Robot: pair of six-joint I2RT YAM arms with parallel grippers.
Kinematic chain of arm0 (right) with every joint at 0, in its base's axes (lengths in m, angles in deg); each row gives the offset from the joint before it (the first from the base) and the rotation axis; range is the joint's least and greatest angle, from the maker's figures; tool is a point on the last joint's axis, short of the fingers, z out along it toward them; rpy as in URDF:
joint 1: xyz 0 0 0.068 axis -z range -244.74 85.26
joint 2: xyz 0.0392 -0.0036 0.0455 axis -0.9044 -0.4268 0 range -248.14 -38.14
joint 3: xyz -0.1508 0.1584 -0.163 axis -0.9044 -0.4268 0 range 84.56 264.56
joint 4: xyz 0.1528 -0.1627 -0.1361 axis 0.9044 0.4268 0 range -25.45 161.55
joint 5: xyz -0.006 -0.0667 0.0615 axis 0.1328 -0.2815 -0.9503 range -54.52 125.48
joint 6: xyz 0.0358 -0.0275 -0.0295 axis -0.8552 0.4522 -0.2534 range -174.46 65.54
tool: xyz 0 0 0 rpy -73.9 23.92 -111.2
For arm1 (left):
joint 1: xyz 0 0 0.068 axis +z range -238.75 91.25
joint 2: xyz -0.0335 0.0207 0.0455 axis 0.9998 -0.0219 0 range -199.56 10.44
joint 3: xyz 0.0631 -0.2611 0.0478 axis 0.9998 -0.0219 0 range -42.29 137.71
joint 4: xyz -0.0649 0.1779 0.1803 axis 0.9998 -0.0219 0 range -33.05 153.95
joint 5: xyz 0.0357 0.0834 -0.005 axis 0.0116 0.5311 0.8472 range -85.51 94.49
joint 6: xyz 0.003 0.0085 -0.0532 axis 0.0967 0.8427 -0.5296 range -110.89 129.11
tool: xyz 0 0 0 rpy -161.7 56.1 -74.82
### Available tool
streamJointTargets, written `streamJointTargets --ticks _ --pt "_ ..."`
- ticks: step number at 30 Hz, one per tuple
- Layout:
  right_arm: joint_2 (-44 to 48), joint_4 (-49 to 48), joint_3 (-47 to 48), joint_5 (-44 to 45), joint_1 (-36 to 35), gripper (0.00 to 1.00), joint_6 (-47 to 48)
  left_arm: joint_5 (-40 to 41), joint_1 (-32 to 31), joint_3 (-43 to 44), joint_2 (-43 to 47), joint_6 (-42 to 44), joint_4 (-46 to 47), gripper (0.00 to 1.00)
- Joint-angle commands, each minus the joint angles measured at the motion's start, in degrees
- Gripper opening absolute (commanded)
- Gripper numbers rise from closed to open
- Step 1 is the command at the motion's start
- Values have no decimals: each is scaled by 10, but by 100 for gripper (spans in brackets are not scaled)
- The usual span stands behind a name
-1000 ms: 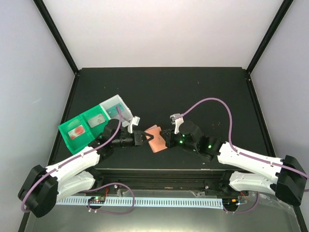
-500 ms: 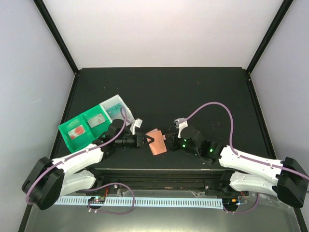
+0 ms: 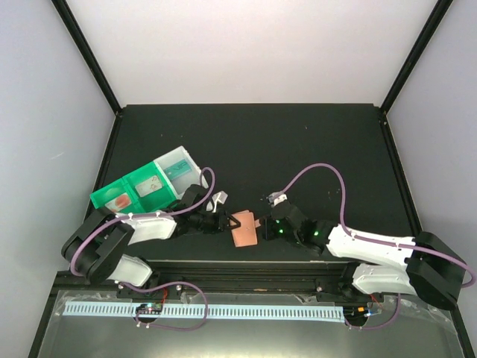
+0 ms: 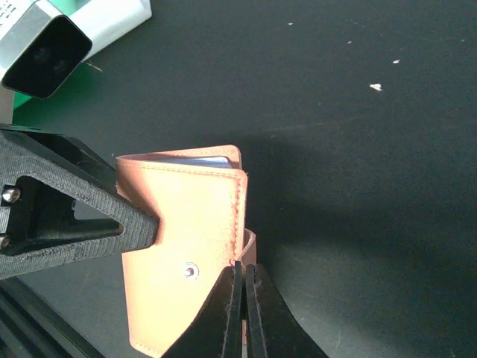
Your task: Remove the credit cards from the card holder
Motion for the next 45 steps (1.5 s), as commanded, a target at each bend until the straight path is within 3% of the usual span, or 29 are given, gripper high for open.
streamJointTargets --ticks 1,4,7,13,21,24,37,45 --pt "1 -11 -8 29 -3 1 -10 26 1 29 -9 34 -23 35" --pt "9 -8 -8 30 -3 1 -11 49 1 31 9 48 -50 51" --pt "18 -4 -7 32 -3 1 -13 58 2 36 27 60 -81 57" --pt "44 -5 3 12 -3 1 -16 39 1 33 67 58 -102 64" --pt "59 -110 -14 -31 -3 1 -18 7 6 30 137 45 -106 73" --pt "49 -123 -15 -35 -3 1 -25 24 6 19 151 50 -112 74" --pt "69 46 -32 110 1 1 -44 88 6 15 138 89 -172 68" --pt "33 47 -62 121 8 1 -56 103 6 12 116 91 -168 58"
